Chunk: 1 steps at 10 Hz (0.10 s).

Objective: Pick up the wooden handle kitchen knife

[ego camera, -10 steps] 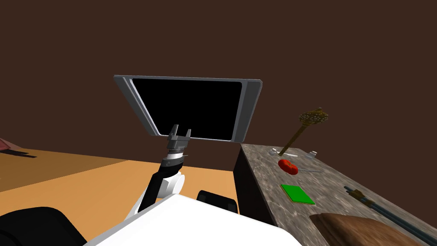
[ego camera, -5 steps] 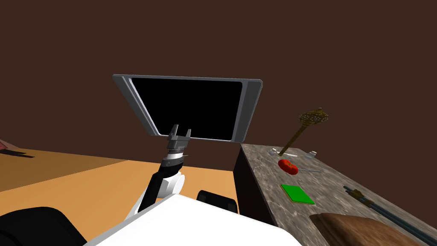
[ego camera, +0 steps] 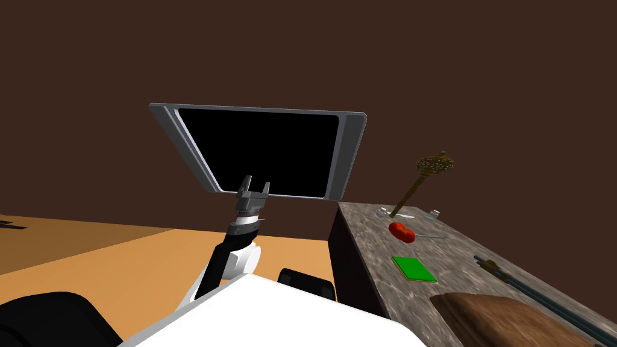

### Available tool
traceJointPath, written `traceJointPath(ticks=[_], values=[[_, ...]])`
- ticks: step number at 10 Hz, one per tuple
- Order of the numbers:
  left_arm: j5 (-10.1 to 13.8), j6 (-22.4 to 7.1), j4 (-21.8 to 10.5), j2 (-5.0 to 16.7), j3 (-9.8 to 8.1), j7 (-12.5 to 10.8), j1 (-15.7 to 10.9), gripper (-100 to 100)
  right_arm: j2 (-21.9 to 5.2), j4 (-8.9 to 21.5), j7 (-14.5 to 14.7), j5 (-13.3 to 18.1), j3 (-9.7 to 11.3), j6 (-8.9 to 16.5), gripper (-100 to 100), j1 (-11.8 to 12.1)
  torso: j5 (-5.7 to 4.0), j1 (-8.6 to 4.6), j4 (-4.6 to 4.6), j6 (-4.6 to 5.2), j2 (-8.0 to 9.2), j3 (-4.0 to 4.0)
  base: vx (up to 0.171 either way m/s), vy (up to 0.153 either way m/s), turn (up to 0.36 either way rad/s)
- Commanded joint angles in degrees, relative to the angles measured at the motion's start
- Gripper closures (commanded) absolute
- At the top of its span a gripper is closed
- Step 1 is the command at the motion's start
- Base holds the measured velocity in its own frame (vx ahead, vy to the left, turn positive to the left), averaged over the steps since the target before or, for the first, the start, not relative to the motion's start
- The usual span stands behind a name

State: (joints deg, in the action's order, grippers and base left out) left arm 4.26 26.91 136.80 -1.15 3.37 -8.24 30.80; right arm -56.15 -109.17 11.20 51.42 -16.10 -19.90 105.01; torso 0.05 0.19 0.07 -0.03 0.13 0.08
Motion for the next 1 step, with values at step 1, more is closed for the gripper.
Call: traceJointPath(ticks=[1], values=[[0.00,0.00,0.00,0.00,0.00,0.00,0.00,0,0.00,0.00,0.00,0.00,0.00,0.00,0,0.00,0.00,0.00,0.00,0.00,0.00,0.00,0.000,0.000,0.000]])
